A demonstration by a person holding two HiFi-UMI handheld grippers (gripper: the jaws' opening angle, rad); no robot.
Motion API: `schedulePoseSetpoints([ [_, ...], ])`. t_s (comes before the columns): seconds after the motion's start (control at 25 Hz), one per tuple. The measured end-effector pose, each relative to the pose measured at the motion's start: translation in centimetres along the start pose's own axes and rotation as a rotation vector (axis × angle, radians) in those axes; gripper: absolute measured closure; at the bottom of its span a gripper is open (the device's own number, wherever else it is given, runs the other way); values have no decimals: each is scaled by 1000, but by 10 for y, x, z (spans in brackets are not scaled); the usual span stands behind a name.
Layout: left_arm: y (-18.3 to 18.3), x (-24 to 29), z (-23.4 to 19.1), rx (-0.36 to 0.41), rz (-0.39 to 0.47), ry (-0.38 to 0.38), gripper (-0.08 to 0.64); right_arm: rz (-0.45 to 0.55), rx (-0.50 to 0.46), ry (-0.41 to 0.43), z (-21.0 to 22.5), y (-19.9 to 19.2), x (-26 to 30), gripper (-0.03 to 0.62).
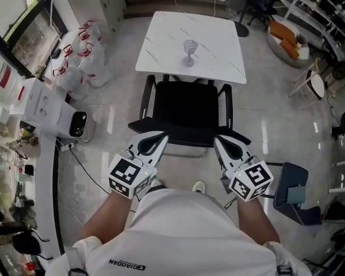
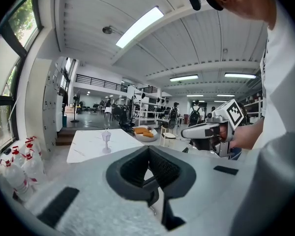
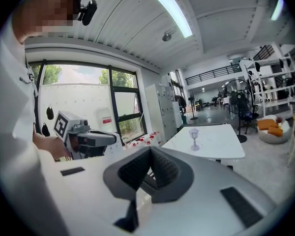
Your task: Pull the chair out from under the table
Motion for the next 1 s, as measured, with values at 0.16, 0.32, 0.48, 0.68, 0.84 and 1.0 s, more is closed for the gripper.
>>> schedulePoseSetpoints([
  [0.16, -1, -1, -2, 4, -14, 3, 551, -4, 5, -10, -2, -1, 0, 586],
  [0.32, 0, -1, -2, 9, -21, -7, 534, -2, 13, -18, -2, -1, -2, 580],
  [0.48, -1, 3, 1, 16, -23, -21, 531, 2, 21, -29, 0, -6, -5, 569],
  [0.68, 2, 9, 2, 38, -26, -27, 518, 6, 22, -33, 2, -7, -7, 552],
  [0.84, 2, 12, 4, 52, -22, -31, 494, 12, 20, -32, 4, -7, -10, 537],
  [1.0, 6, 13, 3, 79, -36, -16, 467, 16, 13, -39, 5, -5, -9, 517],
])
Point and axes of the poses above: the fingertips, and each gripper's own axes: x forward along the fingers, z to its right, y out of its top, the point moved 9 cm from there along -x, backward along the fingers
